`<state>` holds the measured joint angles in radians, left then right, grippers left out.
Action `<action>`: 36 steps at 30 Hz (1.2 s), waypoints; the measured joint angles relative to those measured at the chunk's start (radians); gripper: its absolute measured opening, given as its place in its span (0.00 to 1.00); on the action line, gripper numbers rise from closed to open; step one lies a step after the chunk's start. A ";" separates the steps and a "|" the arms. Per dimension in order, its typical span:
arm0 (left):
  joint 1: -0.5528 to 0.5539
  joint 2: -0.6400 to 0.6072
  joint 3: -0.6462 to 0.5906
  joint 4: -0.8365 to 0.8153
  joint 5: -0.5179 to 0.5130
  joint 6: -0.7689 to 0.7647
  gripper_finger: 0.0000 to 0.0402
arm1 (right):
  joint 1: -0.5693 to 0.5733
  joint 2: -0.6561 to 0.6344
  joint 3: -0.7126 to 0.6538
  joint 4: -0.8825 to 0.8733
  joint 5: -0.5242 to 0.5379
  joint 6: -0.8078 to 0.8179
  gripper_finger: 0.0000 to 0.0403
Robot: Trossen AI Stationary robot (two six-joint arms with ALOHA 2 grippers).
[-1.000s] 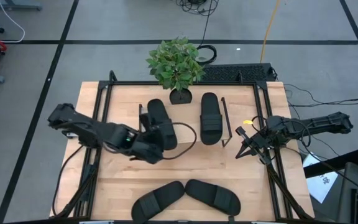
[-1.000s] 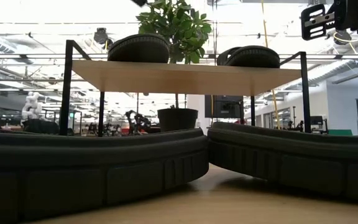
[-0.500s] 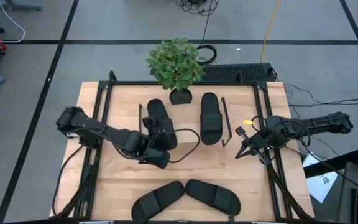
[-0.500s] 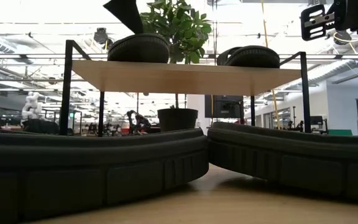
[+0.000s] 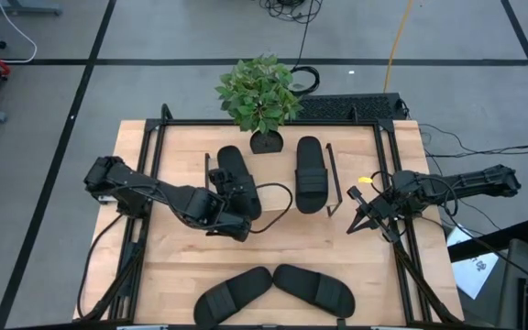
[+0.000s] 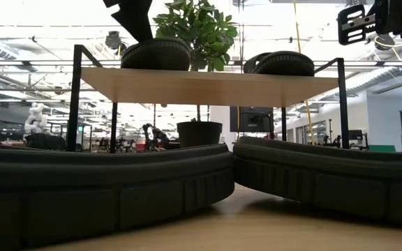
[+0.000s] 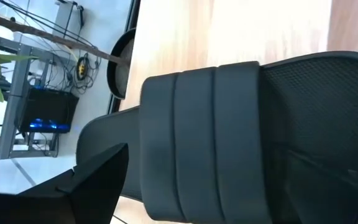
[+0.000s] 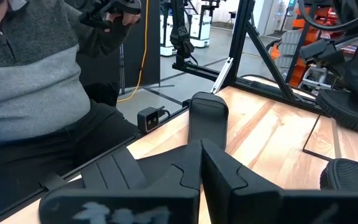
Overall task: Pick and place slides into the shelf
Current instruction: Put the black slide on the shelf
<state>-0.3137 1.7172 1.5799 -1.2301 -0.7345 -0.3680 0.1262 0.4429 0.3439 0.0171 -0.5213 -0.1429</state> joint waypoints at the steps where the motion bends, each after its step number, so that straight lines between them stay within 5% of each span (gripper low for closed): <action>1: 0.004 0.000 0.000 0.000 0.000 0.003 0.98 | 0.000 0.000 0.000 0.000 0.000 0.000 0.00; 8: 0.025 0.000 0.000 0.000 0.018 0.033 0.97 | 0.000 0.004 0.000 0.000 0.000 0.000 0.00; 11: 0.024 0.014 0.000 0.001 0.028 0.060 0.88 | 0.000 0.004 0.000 0.001 0.000 0.000 0.00; 26: 0.005 0.069 0.000 -0.010 0.000 0.081 0.05 | 0.000 0.018 0.000 0.009 0.001 0.000 0.00; 36: -0.054 0.068 -0.001 0.008 -0.144 0.154 0.01 | 0.000 0.018 0.000 0.009 0.001 0.000 0.00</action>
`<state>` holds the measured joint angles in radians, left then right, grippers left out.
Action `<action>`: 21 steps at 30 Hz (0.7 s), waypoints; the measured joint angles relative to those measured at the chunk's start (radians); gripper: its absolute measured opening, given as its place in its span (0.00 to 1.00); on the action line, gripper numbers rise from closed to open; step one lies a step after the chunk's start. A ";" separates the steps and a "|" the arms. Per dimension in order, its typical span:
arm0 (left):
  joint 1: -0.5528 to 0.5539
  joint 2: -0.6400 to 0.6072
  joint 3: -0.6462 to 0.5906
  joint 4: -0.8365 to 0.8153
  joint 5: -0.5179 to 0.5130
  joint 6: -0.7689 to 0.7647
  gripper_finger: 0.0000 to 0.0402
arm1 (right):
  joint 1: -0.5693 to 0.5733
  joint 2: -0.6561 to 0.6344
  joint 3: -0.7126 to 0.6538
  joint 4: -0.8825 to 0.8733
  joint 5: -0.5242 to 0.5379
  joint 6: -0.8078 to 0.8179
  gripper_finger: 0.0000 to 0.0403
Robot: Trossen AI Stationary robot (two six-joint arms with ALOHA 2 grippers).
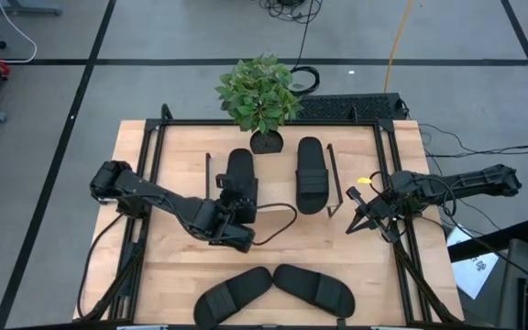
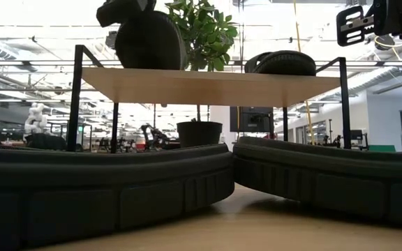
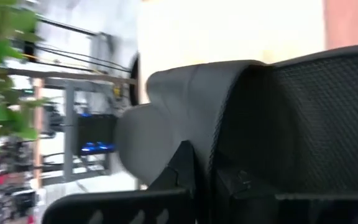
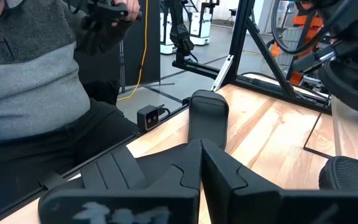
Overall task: Pick and place slides into the shelf
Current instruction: Put the black slide on the shelf
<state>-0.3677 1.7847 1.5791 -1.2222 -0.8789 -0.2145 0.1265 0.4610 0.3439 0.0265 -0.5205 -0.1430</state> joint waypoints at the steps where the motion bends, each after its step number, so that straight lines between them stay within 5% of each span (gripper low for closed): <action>1: -0.002 0.000 0.000 0.000 -0.024 0.000 0.01 | 0.000 0.000 0.000 0.000 0.000 0.000 0.00; 21: 0.011 0.014 0.000 0.342 -0.246 0.221 0.00 | 0.000 0.000 0.000 0.000 0.000 0.000 0.00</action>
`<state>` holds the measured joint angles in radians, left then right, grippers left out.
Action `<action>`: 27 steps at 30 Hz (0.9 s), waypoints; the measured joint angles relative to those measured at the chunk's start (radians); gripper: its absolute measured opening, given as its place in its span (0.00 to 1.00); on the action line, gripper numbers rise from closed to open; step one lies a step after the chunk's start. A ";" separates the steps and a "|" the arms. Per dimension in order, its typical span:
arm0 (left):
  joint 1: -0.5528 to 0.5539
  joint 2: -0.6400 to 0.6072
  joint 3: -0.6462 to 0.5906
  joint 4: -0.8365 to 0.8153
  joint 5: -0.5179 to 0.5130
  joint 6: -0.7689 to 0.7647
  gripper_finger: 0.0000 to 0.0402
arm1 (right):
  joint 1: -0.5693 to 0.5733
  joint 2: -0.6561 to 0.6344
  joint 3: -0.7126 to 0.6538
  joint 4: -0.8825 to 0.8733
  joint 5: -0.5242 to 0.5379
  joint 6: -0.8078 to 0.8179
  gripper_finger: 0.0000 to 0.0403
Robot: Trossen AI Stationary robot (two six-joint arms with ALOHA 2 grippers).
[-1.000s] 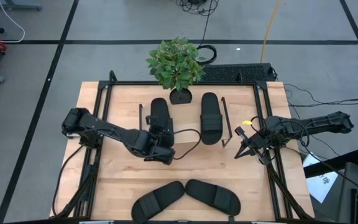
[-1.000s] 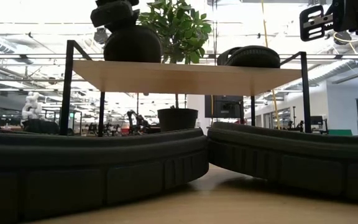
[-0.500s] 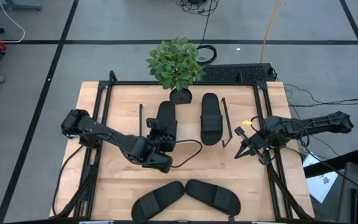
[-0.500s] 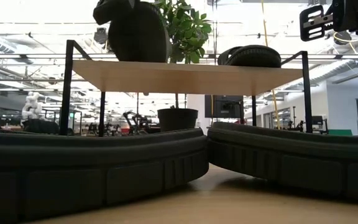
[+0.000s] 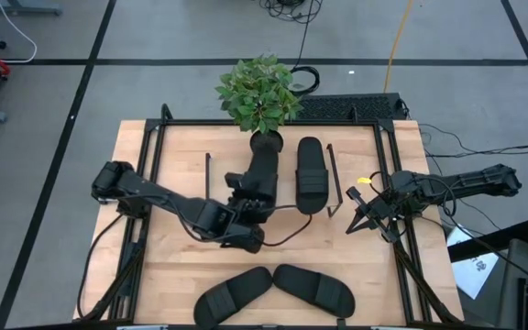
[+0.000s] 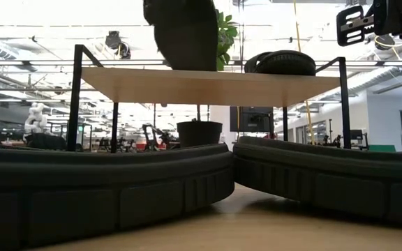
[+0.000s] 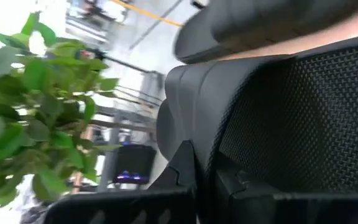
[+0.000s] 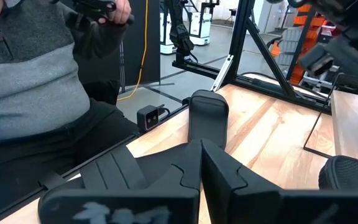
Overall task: Pick and place slides into the shelf
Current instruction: Put the black slide on the shelf
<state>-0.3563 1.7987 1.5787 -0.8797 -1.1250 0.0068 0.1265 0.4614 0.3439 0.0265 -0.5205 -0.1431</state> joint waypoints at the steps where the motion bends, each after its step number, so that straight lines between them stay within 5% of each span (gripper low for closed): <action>1: 0.004 0.009 0.000 0.023 -0.017 0.013 0.00 | 0.000 0.000 0.000 0.000 0.000 0.000 0.00; 12: 0.018 0.152 0.140 0.034 -0.029 0.035 0.00 | 0.000 0.005 0.000 0.007 0.000 0.000 0.00; 21: 0.046 0.312 0.394 -0.393 0.013 -0.208 0.00 | 0.000 0.005 0.000 0.007 0.000 0.000 0.00; 27: 0.062 0.344 0.411 -0.425 0.025 -0.252 0.00 | 0.000 0.005 0.000 0.007 0.000 0.000 0.00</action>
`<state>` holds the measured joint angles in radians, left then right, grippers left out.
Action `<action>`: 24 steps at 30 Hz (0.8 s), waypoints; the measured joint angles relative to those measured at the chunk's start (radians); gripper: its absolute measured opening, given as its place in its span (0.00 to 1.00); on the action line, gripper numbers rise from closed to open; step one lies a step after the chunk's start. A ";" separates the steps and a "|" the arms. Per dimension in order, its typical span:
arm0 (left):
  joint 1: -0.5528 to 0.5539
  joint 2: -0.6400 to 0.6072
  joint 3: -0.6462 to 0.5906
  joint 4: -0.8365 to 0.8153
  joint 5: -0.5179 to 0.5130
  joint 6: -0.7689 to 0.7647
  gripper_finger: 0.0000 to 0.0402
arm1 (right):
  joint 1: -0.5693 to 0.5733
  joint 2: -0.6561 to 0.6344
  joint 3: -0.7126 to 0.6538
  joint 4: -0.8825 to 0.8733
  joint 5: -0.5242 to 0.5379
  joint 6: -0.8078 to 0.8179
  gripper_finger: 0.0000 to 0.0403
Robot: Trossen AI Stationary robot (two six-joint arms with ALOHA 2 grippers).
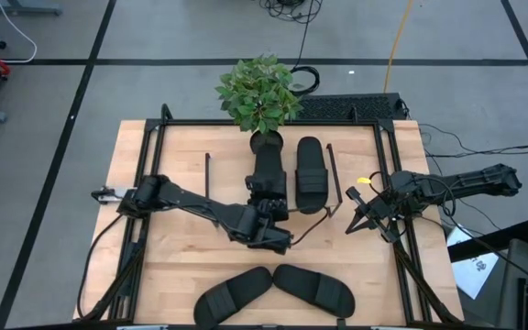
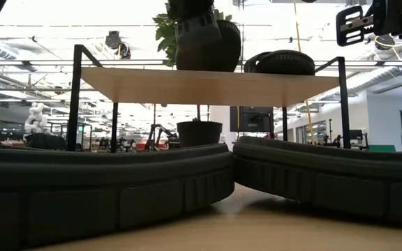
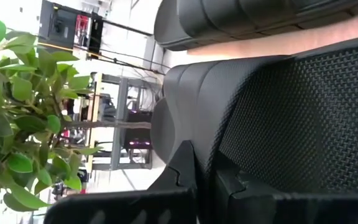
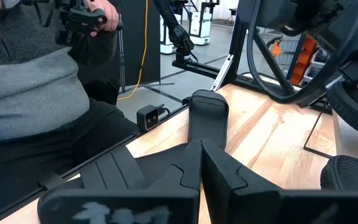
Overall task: Pick and place slides into the shelf
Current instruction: Put the black slide on the shelf
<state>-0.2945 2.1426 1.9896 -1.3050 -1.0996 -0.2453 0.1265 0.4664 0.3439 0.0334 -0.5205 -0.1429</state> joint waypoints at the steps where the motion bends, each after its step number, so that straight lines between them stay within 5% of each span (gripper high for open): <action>1: 0.002 -0.001 0.000 0.004 0.001 -0.004 0.00 | 0.000 0.000 0.000 0.000 0.000 0.000 0.00; 6: 0.002 -0.002 0.001 0.008 0.025 -0.020 0.00 | 0.000 0.000 0.000 0.000 0.000 0.000 0.00; 12: 0.009 -0.004 0.002 0.038 0.179 -0.020 0.04 | 0.000 0.000 0.000 0.000 0.000 0.000 0.00; 24: 0.003 -0.004 0.002 0.072 0.239 -0.034 0.39 | 0.000 0.000 0.000 0.000 0.000 0.000 0.00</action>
<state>-0.2911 2.1384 1.9915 -1.2327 -0.8608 -0.2790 0.1264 0.4664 0.3439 0.0334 -0.5208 -0.1429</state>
